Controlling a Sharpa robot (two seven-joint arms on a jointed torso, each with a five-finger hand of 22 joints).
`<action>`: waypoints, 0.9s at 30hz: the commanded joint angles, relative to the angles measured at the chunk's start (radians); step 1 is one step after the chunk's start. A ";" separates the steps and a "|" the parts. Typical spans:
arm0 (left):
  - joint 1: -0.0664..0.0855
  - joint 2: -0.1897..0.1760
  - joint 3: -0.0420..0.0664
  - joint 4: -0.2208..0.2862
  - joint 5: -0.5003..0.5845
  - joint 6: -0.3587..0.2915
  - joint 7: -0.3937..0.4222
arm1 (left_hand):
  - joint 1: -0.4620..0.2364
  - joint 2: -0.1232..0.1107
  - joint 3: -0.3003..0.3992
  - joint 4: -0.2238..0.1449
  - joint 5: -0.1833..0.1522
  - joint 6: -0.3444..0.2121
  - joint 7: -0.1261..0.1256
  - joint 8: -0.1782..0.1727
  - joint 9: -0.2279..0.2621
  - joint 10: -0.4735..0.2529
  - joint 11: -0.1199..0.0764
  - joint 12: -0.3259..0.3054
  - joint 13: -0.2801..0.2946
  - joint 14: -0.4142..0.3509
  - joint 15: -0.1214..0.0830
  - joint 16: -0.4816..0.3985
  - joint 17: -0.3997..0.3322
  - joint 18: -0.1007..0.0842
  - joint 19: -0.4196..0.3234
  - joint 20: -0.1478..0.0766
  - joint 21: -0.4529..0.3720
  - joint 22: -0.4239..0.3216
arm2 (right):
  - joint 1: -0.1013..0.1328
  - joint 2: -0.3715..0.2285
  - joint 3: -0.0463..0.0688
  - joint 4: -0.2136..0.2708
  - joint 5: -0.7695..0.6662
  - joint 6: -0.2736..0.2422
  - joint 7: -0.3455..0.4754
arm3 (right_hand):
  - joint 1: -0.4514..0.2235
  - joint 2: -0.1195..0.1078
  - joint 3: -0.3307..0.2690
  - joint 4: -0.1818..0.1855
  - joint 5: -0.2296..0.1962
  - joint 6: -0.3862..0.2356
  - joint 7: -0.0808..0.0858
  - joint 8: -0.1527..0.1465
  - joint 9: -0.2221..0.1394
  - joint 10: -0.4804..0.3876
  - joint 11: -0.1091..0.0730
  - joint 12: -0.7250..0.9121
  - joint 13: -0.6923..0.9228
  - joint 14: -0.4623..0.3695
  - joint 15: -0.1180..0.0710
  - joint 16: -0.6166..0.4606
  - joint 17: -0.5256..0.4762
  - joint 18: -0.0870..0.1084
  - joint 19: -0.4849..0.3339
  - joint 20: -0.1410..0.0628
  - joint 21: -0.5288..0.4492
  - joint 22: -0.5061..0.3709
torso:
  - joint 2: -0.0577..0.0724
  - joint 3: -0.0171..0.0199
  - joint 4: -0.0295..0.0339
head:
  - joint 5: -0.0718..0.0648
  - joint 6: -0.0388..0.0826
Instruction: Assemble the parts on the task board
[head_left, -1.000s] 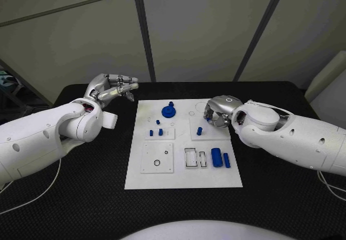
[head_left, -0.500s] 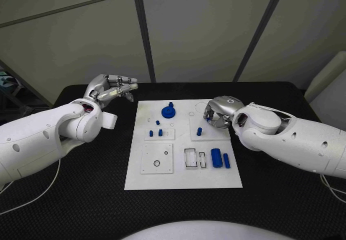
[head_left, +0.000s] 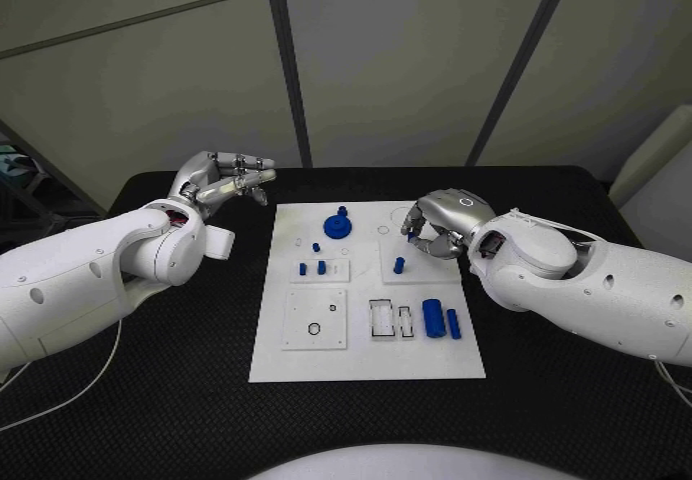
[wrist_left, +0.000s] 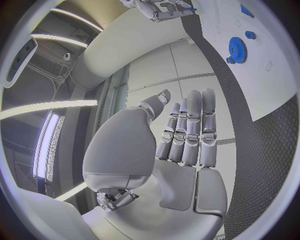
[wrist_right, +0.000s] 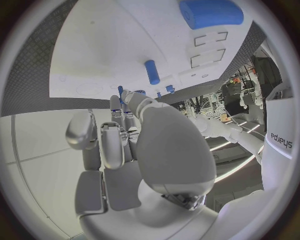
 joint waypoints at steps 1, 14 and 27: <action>0.001 0.002 0.001 -0.001 0.004 0.013 0.002 | 0.007 0.007 -0.002 -0.003 -0.001 -0.002 0.008 -0.004 -0.001 -0.006 -0.001 -0.004 -0.001 -0.005 0.003 -0.005 -0.002 -0.019 -0.001 0.003 -0.006 -0.001 | 0.002 -0.005 0.002 0.032 0.014 -0.056 0.018 | -0.004 0.007 0.002 -0.007 0.007 0.006 0.001 -0.001 0.000 0.008 0.001 -0.007 -0.001 0.060 -0.005 0.005 0.001 -0.011 0.008 -0.001 0.004 0.001 | 0.000 -0.0003 0.0015 | 0.003 0.003; 0.001 0.015 0.001 0.002 0.004 0.017 0.001 | 0.007 0.008 -0.003 -0.003 -0.001 -0.003 0.009 -0.005 -0.001 -0.008 0.000 -0.003 -0.001 -0.007 0.004 -0.007 -0.004 -0.019 -0.002 0.004 -0.008 -0.002 | 0.001 0.067 0.003 0.123 0.069 -0.066 0.060 | -0.005 0.007 0.007 -0.017 0.019 0.007 0.003 -0.004 -0.001 0.010 0.002 -0.012 -0.002 0.060 -0.004 0.006 0.000 -0.010 0.007 -0.001 0.005 0.002 | 0.002 -0.0016 0.0026 | 0.049 -0.013; 0.002 0.026 0.001 0.012 0.004 0.020 -0.002 | 0.006 0.008 -0.005 -0.002 -0.001 -0.003 0.010 -0.005 -0.001 -0.010 0.001 -0.003 -0.001 -0.009 0.005 -0.010 -0.005 -0.019 -0.003 0.005 -0.010 -0.003 | -0.079 0.144 -0.001 0.093 0.100 -0.054 0.105 | -0.012 0.008 0.007 -0.021 0.017 0.007 0.005 -0.007 -0.001 0.011 0.004 -0.017 -0.002 0.060 -0.003 0.007 0.001 -0.010 0.004 -0.001 0.005 0.001 | 0.002 -0.0021 0.0013 | 0.099 -0.037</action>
